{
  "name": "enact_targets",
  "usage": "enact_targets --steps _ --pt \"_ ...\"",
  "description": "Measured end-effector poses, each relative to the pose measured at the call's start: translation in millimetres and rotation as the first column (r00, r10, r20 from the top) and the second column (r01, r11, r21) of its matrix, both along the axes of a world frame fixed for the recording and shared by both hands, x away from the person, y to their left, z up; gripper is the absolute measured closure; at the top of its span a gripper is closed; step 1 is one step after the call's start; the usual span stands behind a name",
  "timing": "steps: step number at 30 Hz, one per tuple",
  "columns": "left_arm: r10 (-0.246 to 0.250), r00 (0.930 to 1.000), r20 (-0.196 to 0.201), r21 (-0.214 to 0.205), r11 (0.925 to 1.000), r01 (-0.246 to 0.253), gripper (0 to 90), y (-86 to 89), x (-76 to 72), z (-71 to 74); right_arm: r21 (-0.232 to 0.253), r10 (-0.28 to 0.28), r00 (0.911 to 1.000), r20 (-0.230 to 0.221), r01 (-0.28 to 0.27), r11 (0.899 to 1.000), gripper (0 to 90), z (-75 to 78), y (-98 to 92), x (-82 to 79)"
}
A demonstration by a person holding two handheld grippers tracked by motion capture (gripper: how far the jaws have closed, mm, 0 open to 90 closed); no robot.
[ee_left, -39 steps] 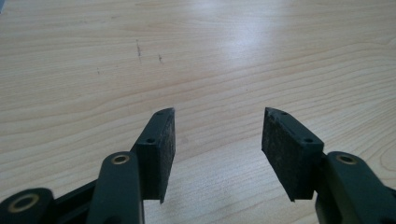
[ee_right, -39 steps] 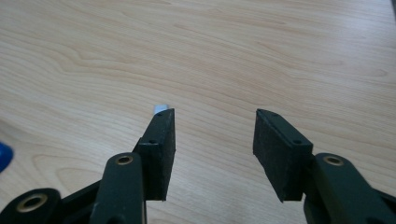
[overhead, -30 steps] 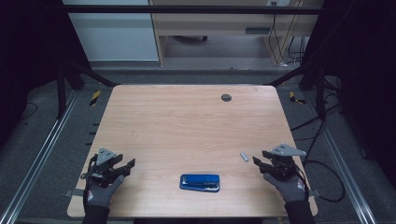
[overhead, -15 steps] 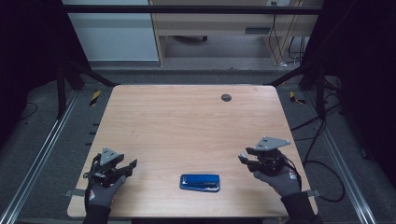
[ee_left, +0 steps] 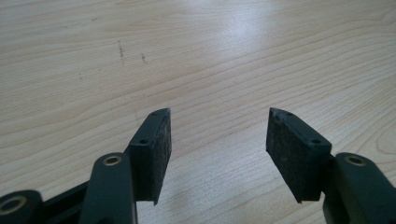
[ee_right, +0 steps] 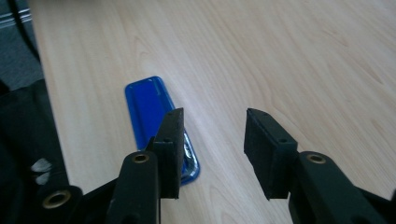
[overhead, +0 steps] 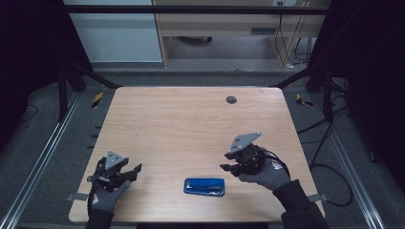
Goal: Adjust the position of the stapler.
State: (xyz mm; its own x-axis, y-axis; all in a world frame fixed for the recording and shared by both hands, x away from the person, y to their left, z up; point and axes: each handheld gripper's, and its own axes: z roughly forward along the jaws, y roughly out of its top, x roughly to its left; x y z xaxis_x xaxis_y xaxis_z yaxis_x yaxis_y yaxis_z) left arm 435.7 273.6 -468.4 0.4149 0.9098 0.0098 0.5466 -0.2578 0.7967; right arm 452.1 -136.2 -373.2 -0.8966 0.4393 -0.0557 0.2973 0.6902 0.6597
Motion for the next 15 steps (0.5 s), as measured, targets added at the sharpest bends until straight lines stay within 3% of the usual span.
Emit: enact_targets --steps 2,3,8,15 --pt "-0.002 1.0000 0.000 0.000 1.0000 0.002 40.6 -0.1 0.0 0.0 -0.007 0.019 0.9998 -0.010 -0.019 1.000 58.3 0.3 4.4 0.7" --pt "-0.004 1.0000 -0.001 0.001 1.0000 0.004 40.6 -0.3 0.1 0.2 -0.032 0.052 0.9983 -0.025 -0.053 0.998 57.7 0.3 12.7 2.3" --pt "-0.018 0.9998 -0.003 0.013 0.9998 0.018 40.6 -1.3 0.6 0.2 -0.094 0.118 0.9917 -0.049 -0.123 0.988 57.4 -1.4 29.4 8.7" --pt "-0.022 0.9997 -0.005 0.013 0.9997 0.022 40.5 -1.9 0.5 0.2 -0.123 0.179 0.9788 -0.099 -0.191 0.974 56.8 -12.1 44.2 12.9"
